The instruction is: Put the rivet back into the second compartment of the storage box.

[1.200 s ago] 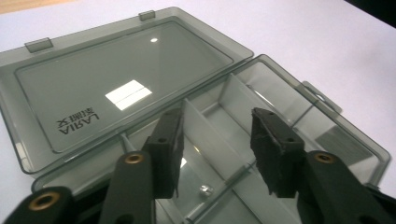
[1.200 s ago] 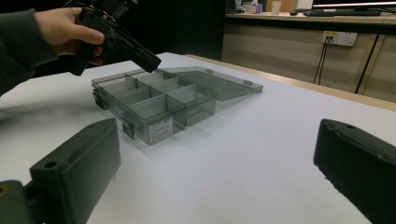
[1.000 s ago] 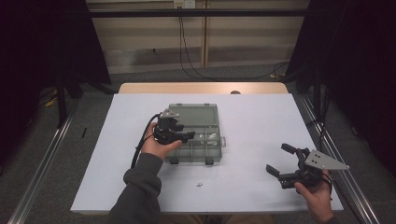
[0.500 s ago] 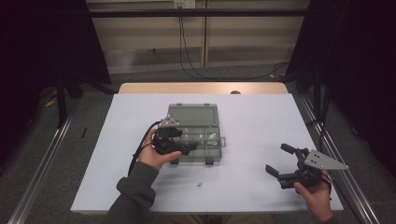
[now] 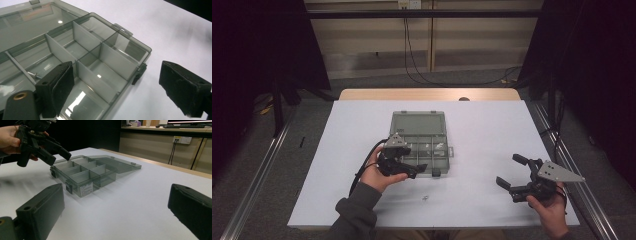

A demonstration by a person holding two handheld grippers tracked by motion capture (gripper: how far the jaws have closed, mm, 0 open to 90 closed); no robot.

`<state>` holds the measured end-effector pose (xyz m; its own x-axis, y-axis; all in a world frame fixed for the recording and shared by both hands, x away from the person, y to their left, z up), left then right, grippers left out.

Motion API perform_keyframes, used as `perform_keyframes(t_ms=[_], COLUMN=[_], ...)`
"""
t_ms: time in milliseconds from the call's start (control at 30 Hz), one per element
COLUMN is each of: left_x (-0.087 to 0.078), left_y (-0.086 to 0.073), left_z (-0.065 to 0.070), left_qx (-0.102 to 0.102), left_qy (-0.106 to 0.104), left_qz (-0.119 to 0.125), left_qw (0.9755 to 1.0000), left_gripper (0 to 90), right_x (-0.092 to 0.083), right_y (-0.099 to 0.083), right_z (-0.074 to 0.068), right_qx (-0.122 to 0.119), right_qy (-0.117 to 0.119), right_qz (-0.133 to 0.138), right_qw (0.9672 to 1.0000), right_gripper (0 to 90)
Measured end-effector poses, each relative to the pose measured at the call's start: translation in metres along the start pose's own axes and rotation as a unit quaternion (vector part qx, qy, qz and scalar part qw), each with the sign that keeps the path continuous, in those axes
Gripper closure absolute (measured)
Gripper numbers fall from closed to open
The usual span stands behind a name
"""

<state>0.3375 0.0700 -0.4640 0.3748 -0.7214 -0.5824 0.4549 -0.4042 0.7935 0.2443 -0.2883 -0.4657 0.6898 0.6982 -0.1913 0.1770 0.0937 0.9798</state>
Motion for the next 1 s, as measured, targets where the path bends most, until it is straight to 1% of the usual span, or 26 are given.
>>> perform_keyframes(t_ms=[67,167,267,333,633,800,867,1000], left_x=[-0.001,-0.002,-0.001,0.0,0.003,0.007,0.007,0.007], left_y=[-0.001,-0.004,-0.006,-0.008,-0.011,-0.018,-0.021,-0.022], left_z=[0.003,0.006,0.01,0.013,0.026,0.033,0.033,0.034], left_qx=[0.001,0.01,0.016,0.017,0.035,0.036,0.04,0.043], left_qy=[-0.002,-0.007,-0.007,-0.012,-0.02,-0.028,-0.024,-0.021], left_qz=[0.001,-0.001,-0.003,-0.002,-0.004,-0.007,-0.011,-0.005], left_qw=[1.0,0.9999,0.9998,0.9998,0.9992,0.9989,0.9989,0.9988], left_gripper=[12.8,12.8,12.8,12.9,13.4,13.8,13.9,14.3], right_x=[0.0,0.0,0.001,0.001,0.0,0.001,0.001,0.001], right_y=[0.0,0.0,0.0,0.0,0.0,0.0,0.0,-0.001], right_z=[0.0,-0.001,0.0,0.0,-0.001,-0.001,-0.001,-0.001], right_qx=[0.001,0.001,0.001,0.0,0.0,-0.001,-0.001,-0.001], right_qy=[0.0,0.0,0.0,0.0,0.001,0.001,0.001,0.001], right_qz=[-0.001,0.0,-0.001,-0.002,-0.002,-0.002,-0.003,-0.003], right_qw=[1.0,1.0,1.0,1.0,1.0,1.0,1.0,1.0], right_gripper=[0.3,0.3,0.3,0.3,0.3,0.3,0.3,0.3])
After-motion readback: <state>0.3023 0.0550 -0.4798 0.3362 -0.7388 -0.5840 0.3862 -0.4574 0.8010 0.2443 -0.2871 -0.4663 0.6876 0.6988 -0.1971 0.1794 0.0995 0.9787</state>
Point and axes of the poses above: each handheld gripper's, and its own axes: x roughly forward along the jaws, y roughly out of its top, z roughly to its right, the point moved 4 cm from there along x, roughly forward along the jaws, and after that the axes turned 3 degrees about y, right-handed, at the moved point
